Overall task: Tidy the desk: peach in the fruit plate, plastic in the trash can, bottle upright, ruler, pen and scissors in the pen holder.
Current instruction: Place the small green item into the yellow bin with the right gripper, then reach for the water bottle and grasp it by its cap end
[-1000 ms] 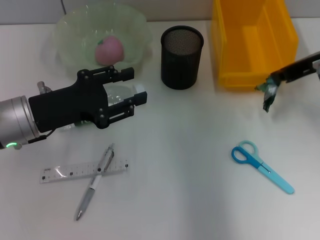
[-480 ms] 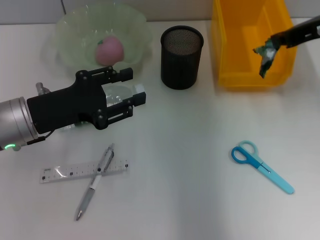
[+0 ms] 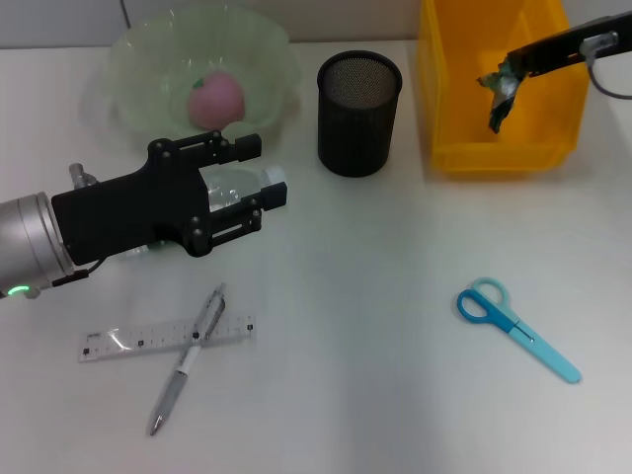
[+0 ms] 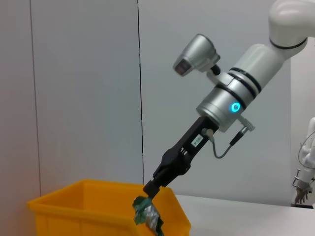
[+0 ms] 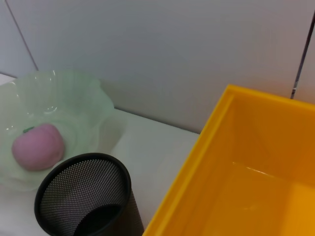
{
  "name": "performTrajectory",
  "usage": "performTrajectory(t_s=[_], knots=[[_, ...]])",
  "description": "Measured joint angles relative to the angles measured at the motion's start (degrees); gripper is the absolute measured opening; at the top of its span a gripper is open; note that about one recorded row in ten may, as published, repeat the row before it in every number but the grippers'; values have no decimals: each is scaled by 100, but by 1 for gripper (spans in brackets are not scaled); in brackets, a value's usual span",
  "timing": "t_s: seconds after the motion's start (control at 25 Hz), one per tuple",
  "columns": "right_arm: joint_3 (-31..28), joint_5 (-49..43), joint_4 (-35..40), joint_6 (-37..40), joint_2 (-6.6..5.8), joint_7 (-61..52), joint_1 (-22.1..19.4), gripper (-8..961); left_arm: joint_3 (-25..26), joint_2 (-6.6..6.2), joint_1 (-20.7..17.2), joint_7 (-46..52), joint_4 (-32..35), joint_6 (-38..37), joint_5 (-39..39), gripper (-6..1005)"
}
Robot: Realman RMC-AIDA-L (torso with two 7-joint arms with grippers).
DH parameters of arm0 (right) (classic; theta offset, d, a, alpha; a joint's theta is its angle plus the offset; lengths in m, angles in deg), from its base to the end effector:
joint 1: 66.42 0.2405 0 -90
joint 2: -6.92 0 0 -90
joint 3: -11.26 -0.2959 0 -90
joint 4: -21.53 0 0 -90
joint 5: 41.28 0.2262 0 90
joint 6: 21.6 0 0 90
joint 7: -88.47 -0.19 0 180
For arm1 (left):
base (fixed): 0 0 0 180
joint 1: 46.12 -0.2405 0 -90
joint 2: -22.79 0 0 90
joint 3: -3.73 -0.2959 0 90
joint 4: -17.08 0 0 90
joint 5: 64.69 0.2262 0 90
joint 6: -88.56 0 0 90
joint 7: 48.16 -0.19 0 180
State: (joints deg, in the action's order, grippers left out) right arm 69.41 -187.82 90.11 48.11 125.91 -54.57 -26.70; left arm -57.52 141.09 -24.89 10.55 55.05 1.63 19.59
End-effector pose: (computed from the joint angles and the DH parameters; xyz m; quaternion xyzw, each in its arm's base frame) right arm 0.2244 0.4942 0.0058 -0.8634 0.3811 0.0158 0.3301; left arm -0.2634 0.3505 -0.0604 -0.9223 -0.0688 -0.3312 0.1868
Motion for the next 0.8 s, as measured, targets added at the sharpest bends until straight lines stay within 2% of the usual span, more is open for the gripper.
performTrajectory(t_s=[0.16,0.52,0.68,0.72,0.76,0.8], knots=[[-32,0,-338,-289,-9,14,104,114,0,0,-5,0,0,0,0,582],[-11,184,-355,-501,16,52,-8,171,-1,0,-6,0,0,1,1,582],[-28,1236,-244,-557,20,528,-355,210,0,3,-16,0,0,1,1,582],[-49,1710,-220,-556,20,784,-498,220,0,7,-23,-1,0,0,1,582],[-60,2640,-213,-537,16,1252,-756,230,0,8,-44,0,0,-2,1,582],[-60,2640,-213,-537,16,1252,-756,237,0,8,-44,0,0,-2,1,582]])
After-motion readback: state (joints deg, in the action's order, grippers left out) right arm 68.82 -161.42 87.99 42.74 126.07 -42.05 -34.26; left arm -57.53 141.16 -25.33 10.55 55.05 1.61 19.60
